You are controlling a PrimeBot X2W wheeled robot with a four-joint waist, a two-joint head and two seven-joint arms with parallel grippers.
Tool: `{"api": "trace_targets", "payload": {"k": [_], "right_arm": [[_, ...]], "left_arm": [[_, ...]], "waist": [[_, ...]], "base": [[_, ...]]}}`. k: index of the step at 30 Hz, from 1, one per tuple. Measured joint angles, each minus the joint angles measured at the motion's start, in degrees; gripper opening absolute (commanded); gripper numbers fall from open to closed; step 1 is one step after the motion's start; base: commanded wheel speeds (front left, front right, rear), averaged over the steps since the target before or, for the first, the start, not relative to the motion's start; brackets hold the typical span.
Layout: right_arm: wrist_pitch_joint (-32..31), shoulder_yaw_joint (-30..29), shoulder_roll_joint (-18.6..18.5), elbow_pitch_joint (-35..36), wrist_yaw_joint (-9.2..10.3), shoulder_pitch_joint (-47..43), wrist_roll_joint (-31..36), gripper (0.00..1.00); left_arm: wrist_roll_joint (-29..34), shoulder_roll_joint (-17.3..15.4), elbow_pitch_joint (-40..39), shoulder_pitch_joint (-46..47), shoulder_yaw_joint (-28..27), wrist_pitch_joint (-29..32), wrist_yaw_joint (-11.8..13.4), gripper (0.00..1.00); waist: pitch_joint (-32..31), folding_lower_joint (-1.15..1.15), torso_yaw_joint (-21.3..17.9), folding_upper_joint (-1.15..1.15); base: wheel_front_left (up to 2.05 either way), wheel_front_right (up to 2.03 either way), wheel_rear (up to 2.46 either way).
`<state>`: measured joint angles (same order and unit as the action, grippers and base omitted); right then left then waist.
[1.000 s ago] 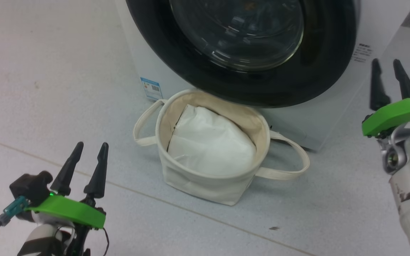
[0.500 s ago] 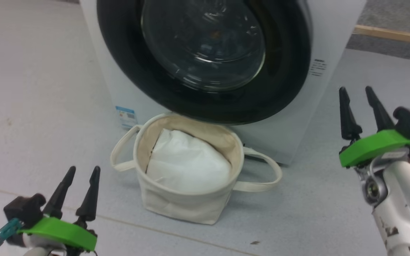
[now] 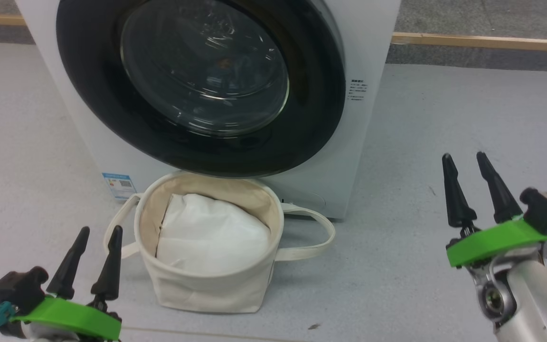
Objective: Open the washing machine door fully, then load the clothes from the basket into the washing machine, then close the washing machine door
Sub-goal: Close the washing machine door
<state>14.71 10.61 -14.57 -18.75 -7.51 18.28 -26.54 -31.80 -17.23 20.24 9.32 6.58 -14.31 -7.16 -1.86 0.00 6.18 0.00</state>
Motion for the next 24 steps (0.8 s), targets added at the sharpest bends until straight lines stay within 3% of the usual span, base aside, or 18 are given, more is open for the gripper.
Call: {"api": "trace_targets", "payload": {"k": [8,14,24], "right_arm": [[0.0,-1.7,0.05,4.14,0.0,-6.71,-0.99,1.0],[0.0,-2.23,0.02,6.57,0.0,-9.57,-1.04,1.0],[0.0,-3.54,0.26,7.93,0.0,-12.89,-1.08,1.0]], "left_arm": [[-2.61,-0.13,0.25,-0.13,0.04,0.0,0.0,1.0],[0.86,-0.81,0.31,-0.13,0.33,0.0,0.01,1.0],[-0.85,-0.16,2.16,-0.15,0.18,0.0,0.01,1.0]], "waist": [[-0.17,0.0,-1.72,0.0],[-0.19,0.0,-2.27,0.0],[-0.5,0.0,-1.95,0.0]], "base": [[0.0,0.0,0.0],[0.0,0.0,0.0],[0.0,0.0,0.0]]}}
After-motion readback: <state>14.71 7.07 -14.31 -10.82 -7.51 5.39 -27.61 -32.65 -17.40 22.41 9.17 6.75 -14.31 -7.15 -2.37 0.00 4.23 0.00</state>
